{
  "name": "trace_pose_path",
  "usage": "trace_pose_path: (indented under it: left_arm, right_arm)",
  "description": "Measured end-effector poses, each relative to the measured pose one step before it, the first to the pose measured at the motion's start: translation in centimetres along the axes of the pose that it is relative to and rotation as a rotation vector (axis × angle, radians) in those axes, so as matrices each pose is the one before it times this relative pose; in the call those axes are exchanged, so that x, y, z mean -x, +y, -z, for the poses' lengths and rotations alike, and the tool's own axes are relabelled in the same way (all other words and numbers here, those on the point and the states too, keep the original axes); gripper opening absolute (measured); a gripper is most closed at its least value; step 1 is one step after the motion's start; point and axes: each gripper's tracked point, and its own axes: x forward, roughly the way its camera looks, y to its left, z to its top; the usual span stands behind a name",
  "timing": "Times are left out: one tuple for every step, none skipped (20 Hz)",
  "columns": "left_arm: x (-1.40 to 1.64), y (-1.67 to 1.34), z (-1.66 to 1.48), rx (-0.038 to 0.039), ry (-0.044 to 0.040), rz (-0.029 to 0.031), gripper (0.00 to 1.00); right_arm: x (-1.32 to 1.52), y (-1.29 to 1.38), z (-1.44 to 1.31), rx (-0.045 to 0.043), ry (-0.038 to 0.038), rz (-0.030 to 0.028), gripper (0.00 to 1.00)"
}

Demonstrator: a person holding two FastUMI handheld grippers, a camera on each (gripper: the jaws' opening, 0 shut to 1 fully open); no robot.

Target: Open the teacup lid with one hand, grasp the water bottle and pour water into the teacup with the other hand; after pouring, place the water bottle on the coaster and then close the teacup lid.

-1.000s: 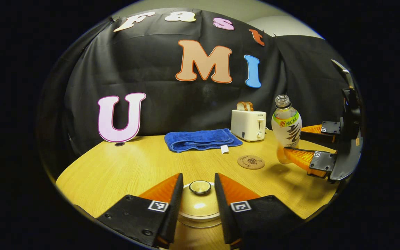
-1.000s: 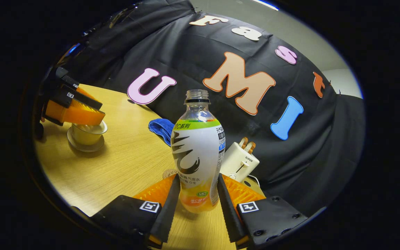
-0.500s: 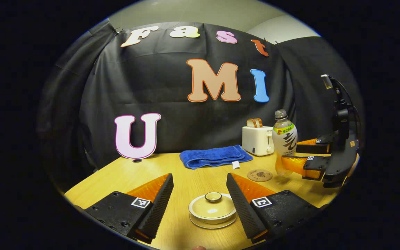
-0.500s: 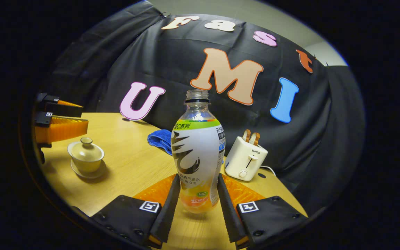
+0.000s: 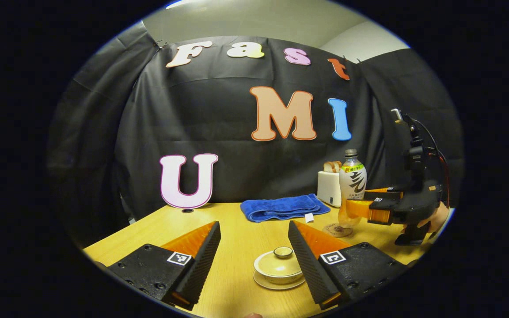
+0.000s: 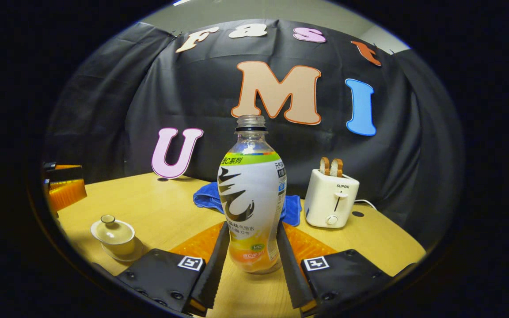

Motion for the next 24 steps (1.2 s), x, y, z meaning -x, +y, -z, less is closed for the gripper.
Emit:
trace_pose_path:
  left_arm:
    - [0.059,0.221,0.056,0.00378,0.00173,-0.00441,0.89]
    - [0.064,0.198,-0.161,0.00327,-0.00265,-0.00695,0.9]
    - [-0.001,0.227,-0.099,-0.00061,0.00014,-0.0055,0.9]
    - [-0.041,0.062,0.127,-0.00092,0.0001,-0.0042,0.9]
    - [-0.018,0.047,0.019,-0.00097,-0.00096,-0.00238,0.89]
    - [0.004,0.045,-0.061,-0.00066,-0.00287,0.00052,0.92]
    - [-0.042,0.052,-0.047,-0.00268,-0.00014,-0.00107,0.92]
    - [-0.087,0.138,0.075,-0.00184,-0.00131,-0.00175,0.92]
    - [-0.072,0.149,-0.052,-0.00086,-0.00075,-0.00309,0.92]
    - [-0.036,0.257,0.07,0.00155,-0.00167,-0.00748,0.92]
    - [-0.111,0.152,0.236,0.00291,0.00483,-0.00287,0.92]
    - [-0.057,0.099,0.084,0.0053,0.00261,-0.00225,0.89]
    - [-0.029,0.047,0.12,0.0021,0.00224,0.00012,0.92]
    - [0.034,0.071,0.031,-0.00076,0.00353,-0.00185,0.92]
    - [0.005,0.05,0.185,-0.00029,0.00346,-0.00075,0.92]
    - [0.017,0.084,-0.007,-0.00039,0.00074,-0.0017,0.89]
    - [-0.053,0.062,-0.039,-0.00058,0.00081,-0.00066,0.9]
    - [-0.025,0.043,0.013,-0.00103,0.0002,-0.00202,0.89]
    - [0.082,0.009,0.036,-0.00086,-0.00141,-0.00025,0.9]
    - [-0.012,-0.011,-0.021,0.00038,-0.00036,0.00003,0.89]
    - [-0.036,-0.059,-0.022,0.00177,0.00002,0.00185,0.89]
    - [-0.04,-0.138,-0.05,0.00222,0.0004,0.00212,0.92]
    - [-0.025,-0.017,0.181,0.00105,0.00175,0.00149,0.92]
    - [-0.006,0.0,0.113,0.0006,0.00285,-0.00018,0.89]
  right_arm:
    - [-0.564,0.072,0.324,-0.0194,0.00886,-0.01127,0.65]
    - [-0.493,-0.051,0.382,-0.01406,0.01219,-0.00254,0.65]
    - [-0.55,-0.296,0.368,-0.00781,0.01006,0.00546,0.65]
    - [-0.428,-0.361,0.256,-0.00364,0.0074,0.0115,0.66]
    - [-0.45,-0.376,0.365,-0.00176,0.00735,0.01206,0.66]
    - [-0.406,-0.299,0.351,-0.00356,0.0073,0.0059,0.66]
    - [-0.407,-0.153,0.358,-0.00526,0.00998,0.00109,0.67]
    - [-0.371,-0.135,0.418,-0.00797,0.01171,0.00264,0.67]
    - [-0.178,-0.175,0.319,-0.00578,0.0068,0.00044,0.67]
    - [-0.221,-0.147,0.076,-0.00462,0.00134,0.003,0.65]
    - [-0.164,-0.105,0.051,0.00024,-0.00354,0.00162,0.66]
    - [-0.1,0.141,-0.069,0.00109,-0.00463,-0.00097,0.66]
    - [-0.157,0.121,0.036,0.00202,-0.0025,-0.00218,0.66]
    - [-0.137,0.064,0.185,0.00553,0.00291,-0.00016,0.65]
    - [-0.067,-0.069,0.006,0.00645,-0.00558,0.002,0.65]
    - [-0.017,0.026,-0.038,0.00255,-0.00314,0.00217,0.68]
    - [0.07,0.024,0.119,0.00108,0.00178,0.00026,0.69]
    - [0.038,0.007,-0.025,0.00296,-0.00151,0.00301,0.67]
    - [0.143,0.033,0.03,0.00512,-0.00195,0.00159,0.68]
    - [0.055,-0.01,0.01,0.00466,-0.00023,0.00281,0.68]
    - [0.193,-0.153,0.09,0.00275,-0.00283,0.00465,0.67]
    - [0.083,-0.094,0.007,-0.00053,0.00609,0.00606,0.65]
    - [-0.043,-0.209,0.269,-0.00713,0.00562,0.00177,0.69]
    - [0.07,-0.04,0.034,-0.01186,0.00547,-0.00044,0.68]
